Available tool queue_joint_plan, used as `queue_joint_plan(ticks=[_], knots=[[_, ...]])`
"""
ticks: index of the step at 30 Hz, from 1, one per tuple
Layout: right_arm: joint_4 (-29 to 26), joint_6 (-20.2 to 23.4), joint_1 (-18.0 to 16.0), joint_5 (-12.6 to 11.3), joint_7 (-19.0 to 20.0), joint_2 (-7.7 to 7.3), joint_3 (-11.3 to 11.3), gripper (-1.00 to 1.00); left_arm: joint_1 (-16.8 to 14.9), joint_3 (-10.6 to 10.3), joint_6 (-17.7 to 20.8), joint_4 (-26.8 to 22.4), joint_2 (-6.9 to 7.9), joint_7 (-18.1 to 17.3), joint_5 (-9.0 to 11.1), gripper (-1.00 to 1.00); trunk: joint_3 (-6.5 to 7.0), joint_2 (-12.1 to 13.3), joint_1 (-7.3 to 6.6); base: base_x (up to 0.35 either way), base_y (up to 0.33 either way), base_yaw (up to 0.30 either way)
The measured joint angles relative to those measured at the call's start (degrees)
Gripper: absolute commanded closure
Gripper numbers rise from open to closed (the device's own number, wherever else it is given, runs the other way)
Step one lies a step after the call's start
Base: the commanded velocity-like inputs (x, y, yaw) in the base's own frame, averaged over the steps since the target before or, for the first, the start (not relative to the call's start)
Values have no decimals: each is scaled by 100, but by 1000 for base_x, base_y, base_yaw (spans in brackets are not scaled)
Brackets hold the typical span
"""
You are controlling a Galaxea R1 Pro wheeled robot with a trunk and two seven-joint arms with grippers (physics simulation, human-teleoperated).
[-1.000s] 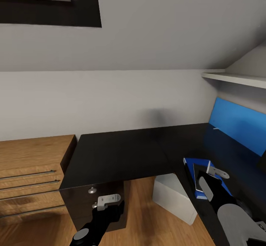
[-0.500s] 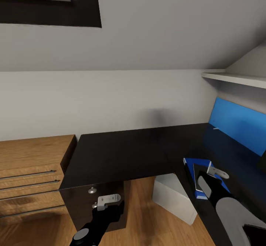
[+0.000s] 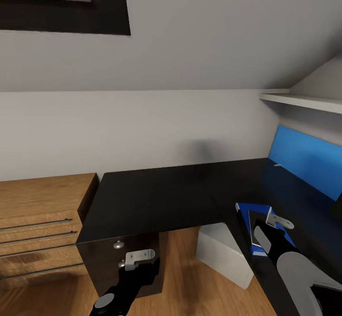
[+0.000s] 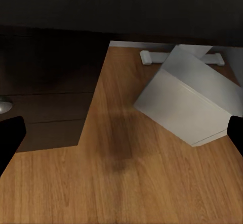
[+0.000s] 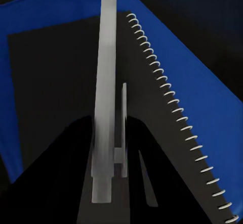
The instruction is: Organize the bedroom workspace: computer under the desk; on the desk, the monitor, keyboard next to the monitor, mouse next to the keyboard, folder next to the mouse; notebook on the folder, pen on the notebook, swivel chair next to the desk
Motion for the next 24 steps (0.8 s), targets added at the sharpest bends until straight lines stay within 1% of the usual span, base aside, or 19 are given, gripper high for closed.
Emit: queue_joint_plan(ticks=[4, 11, 13, 15, 16, 17, 18, 19, 20, 21, 22, 23, 24], knots=[[-2, -4, 0, 1, 3, 0, -2, -100, 0, 0, 0, 0, 0, -3, 2, -100, 0, 0, 0, 0, 0, 0], [-267, 0, -1, -1, 6, 1, -3, -100, 0, 37, 11, 0, 0, 0, 16, -100, 125, 279, -153, 0, 0, 0], [-529, 14, -1, -3, -5, 5, -7, -100, 0, 41, 15, 0, 0, 0, 17, -100, 162, 360, -197, 0, 0, 0], [-1119, 69, 26, -6, -13, 29, -11, -100, 0, 43, 19, 0, 0, 0, 21, -100, 198, 440, -241, 0, 0, 0], [-1724, 226, 169, -12, -17, 93, -12, -100, 0, 43, 23, 0, -2, 0, 24, -100, 198, 441, -242, 0, 0, 0], [-2179, 409, 367, -17, -21, 178, -14, -100, 0, 44, 24, 0, -1, 0, 25, -100, 198, 441, -242, 0, 0, 0], [-2663, 640, 619, -15, -28, 293, -13, -100, 0, 44, 22, 0, 1, 0, 25, -100, 197, 441, -242, 0, 0, 0], [-2935, 771, 758, -10, -30, 363, -11, -100, 0, 44, 21, 0, 1, 0, 25, -100, 198, 441, -242, 0, 0, 0], [-3472, 1021, 1015, -8, -32, 501, -6, -100, 0, 44, 20, 0, 4, 0, 26, -100, 198, 441, -242, 0, 0, 0], [-3759, 1153, 1140, -3, -32, 576, 0, -100, 0, 44, 19, 0, 5, 0, 26, -100, 198, 441, -242, 0, 0, 0], [-4506, 1524, 1458, -1, -31, 785, 31, -100, 0, 45, 11, 0, 7, 0, 26, -100, 198, 441, -242, 0, 0, 0], [-4961, 1792, 1670, 3, -36, 918, 104, -100, 0, 48, 7, 1, 7, 0, 26, -100, 198, 441, -242, 0, 0, 0], [-5155, 1921, 1770, 8, -34, 979, 155, -100, 0, 49, 6, 0, 7, 0, 26, -100, 198, 442, -242, 0, 0, 0]])
